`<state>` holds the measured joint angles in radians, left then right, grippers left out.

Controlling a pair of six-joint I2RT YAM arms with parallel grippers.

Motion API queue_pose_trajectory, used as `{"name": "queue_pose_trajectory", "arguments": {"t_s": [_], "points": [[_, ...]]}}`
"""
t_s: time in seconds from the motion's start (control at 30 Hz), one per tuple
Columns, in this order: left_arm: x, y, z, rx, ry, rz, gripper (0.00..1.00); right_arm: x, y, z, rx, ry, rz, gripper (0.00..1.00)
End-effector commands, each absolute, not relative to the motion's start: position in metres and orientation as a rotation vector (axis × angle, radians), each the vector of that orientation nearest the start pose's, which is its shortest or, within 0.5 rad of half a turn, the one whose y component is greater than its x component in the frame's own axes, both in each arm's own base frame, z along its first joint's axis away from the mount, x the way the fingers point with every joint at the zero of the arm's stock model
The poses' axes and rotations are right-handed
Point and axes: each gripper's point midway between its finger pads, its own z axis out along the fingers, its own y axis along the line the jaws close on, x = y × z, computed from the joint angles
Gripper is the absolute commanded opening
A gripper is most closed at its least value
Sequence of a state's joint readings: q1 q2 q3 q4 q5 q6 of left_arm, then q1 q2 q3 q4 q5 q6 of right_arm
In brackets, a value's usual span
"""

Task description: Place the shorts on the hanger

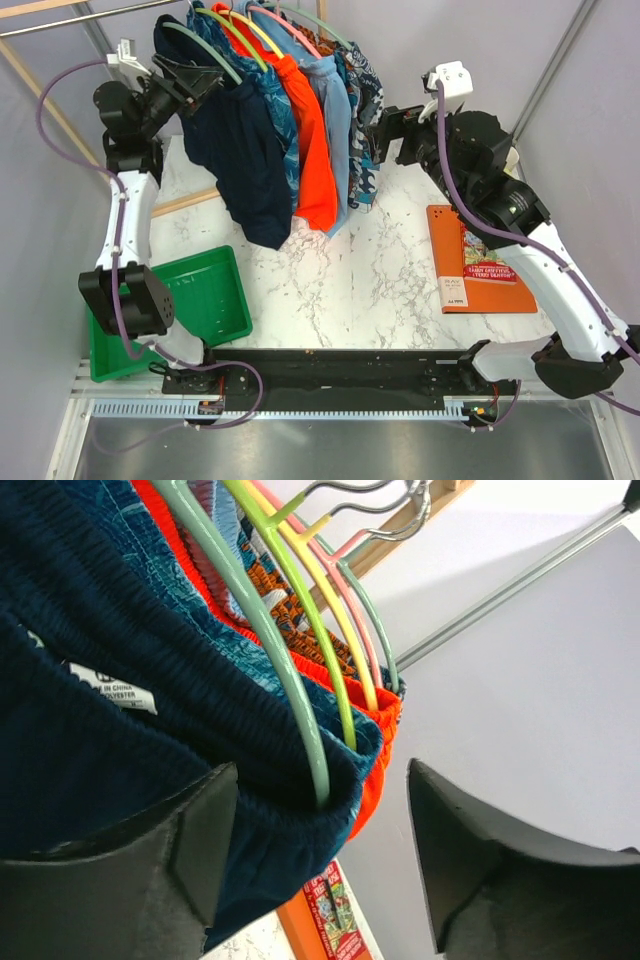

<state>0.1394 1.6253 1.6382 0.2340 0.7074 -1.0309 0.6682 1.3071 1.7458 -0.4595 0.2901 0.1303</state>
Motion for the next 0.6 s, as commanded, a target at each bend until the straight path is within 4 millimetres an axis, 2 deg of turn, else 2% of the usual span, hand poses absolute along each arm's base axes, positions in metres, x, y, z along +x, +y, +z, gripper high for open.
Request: {"name": "queue_pose_trajectory", "arguments": {"t_s": [0.0,0.03,0.07,0.13,0.17,0.23,0.27,0.33,0.37,0.4,0.43,0.47,0.5,0.53,0.57], "points": [[0.439,-0.060,0.497,-0.183,1.390,-1.112,0.82,0.320,0.180,0.506,-0.160,1.510,0.354,0.98],[0.429,-0.054,0.502,-0.176,1.382,-1.075,0.86,0.319,0.177,0.504,-0.160,1.514,0.341,0.98],[0.425,-0.052,0.498,-0.174,1.395,-1.057,0.87,0.314,0.170,0.507,-0.158,1.502,0.331,0.98],[0.414,-0.041,0.498,-0.149,1.413,-0.961,0.88,0.312,0.163,0.501,-0.169,1.506,0.284,0.98],[0.411,-0.037,0.492,-0.167,1.462,-0.933,0.99,0.306,0.156,0.504,-0.165,1.495,0.273,0.98],[0.403,-0.033,0.484,-0.089,1.521,-0.825,1.00,0.304,0.147,0.493,-0.169,1.509,0.231,0.98],[0.394,-0.036,0.478,-0.081,1.586,-0.819,1.00,0.297,0.140,0.495,-0.158,1.500,0.229,0.98],[0.383,-0.035,0.472,0.007,1.637,-0.752,1.00,0.294,0.133,0.484,-0.177,1.523,0.189,0.98],[0.371,-0.042,0.477,0.070,1.650,-0.758,1.00,0.287,0.128,0.484,-0.163,1.523,0.199,0.98],[0.363,-0.045,0.463,0.068,1.722,-0.772,1.00,0.284,0.126,0.476,-0.175,1.543,0.193,0.98],[0.357,-0.046,0.456,0.141,1.747,-0.735,1.00,0.281,0.126,0.467,-0.168,1.571,0.208,0.98],[0.348,-0.052,0.456,0.208,1.758,-0.751,1.00,0.274,0.120,0.465,-0.153,1.569,0.228,0.98],[0.338,-0.053,0.436,0.195,1.845,-0.770,1.00,0.273,0.118,0.450,-0.157,1.600,0.224,0.98],[0.334,-0.052,0.427,0.264,1.862,-0.721,1.00,0.270,0.116,0.440,-0.162,1.624,0.225,0.98],[0.330,-0.051,0.415,0.287,1.900,-0.716,1.00,0.265,0.109,0.437,-0.137,1.628,0.238,0.98]]}}
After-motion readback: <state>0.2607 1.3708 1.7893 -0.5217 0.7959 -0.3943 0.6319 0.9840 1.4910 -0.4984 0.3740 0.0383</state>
